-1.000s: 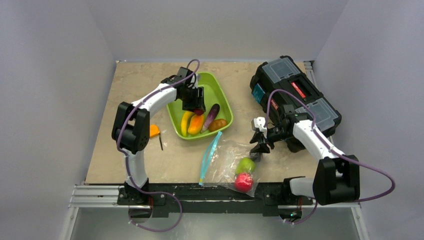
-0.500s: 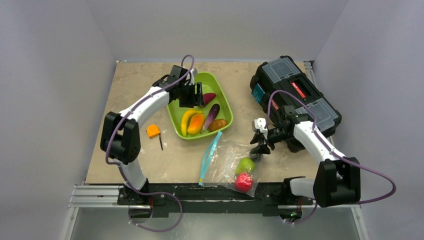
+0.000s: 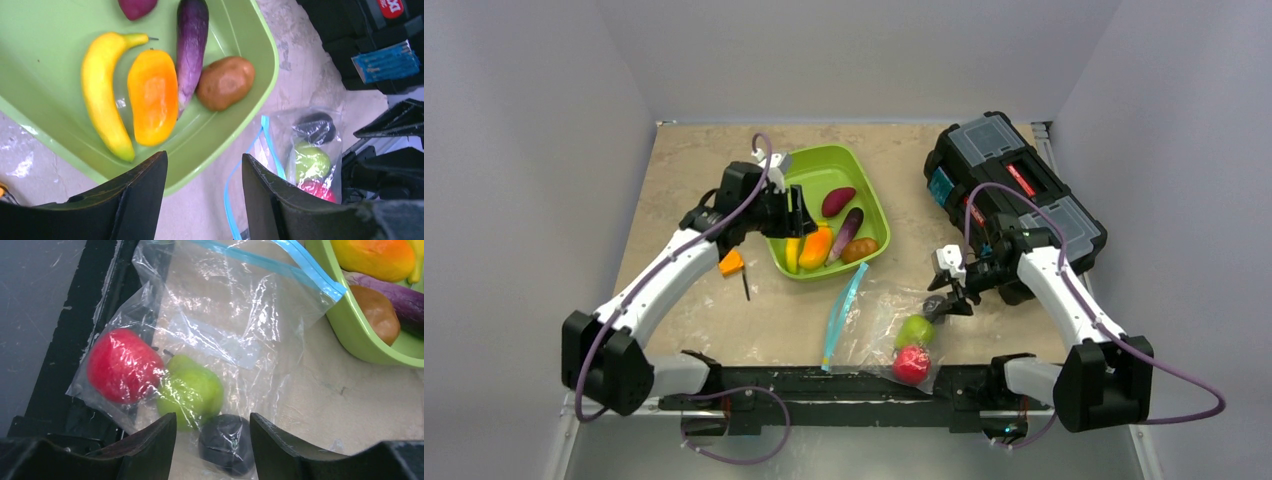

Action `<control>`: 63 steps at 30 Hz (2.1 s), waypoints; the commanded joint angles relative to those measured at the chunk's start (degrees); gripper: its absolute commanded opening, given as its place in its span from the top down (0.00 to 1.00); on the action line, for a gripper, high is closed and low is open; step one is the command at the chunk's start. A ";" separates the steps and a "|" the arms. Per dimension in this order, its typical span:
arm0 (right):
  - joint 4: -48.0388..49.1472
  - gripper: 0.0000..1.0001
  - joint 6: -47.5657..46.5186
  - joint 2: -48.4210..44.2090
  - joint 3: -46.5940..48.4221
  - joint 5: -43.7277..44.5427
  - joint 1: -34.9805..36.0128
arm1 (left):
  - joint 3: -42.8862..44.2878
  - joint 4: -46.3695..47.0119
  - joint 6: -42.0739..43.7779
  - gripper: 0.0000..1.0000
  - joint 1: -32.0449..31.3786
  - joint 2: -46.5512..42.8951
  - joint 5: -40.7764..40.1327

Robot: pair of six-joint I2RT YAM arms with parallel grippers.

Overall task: Open the zip-top bag and remove the fake food
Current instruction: Place the fake vegetable in the bin, then pick up the fake fruit from the zipper food storage bag.

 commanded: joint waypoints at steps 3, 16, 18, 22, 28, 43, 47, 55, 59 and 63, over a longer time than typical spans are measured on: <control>-9.79 0.42 -11.96 -2.34 1.02 1.06 -0.26 | -10.06 1.93 -0.26 0.45 -1.51 -14.80 3.57; -8.61 0.38 -14.71 -4.05 -3.25 1.08 0.12 | -16.71 -3.58 -1.21 0.47 -12.89 -23.35 3.14; -8.49 0.38 -14.68 -4.20 -3.59 1.07 0.26 | -16.92 -3.61 -1.41 0.50 -15.07 -21.70 1.47; -7.70 0.42 -14.58 -4.40 -4.88 1.97 1.08 | -16.40 -3.74 -0.31 0.56 -17.28 -17.54 -0.02; -4.22 0.51 -11.77 -4.80 -6.28 4.29 3.62 | -15.62 -2.27 1.67 0.58 -19.71 -11.13 -0.78; 7.92 0.68 -2.55 -4.67 -10.49 10.86 9.56 | -15.42 7.71 2.35 0.59 -26.04 -0.15 2.62; 10.34 0.68 -0.60 -4.82 -11.25 10.99 9.89 | -17.85 14.30 0.07 0.59 -27.58 1.00 4.76; 16.67 0.66 4.69 -3.54 -11.47 11.07 10.43 | -20.28 24.15 -3.97 0.59 -28.71 4.61 7.95; 18.35 0.66 5.79 -2.32 -10.97 10.45 10.61 | -20.18 26.94 -4.62 0.59 -29.80 6.44 8.34; 20.13 0.66 7.42 -1.04 -10.39 9.83 10.76 | -20.17 29.02 -4.93 0.58 -30.60 7.66 8.56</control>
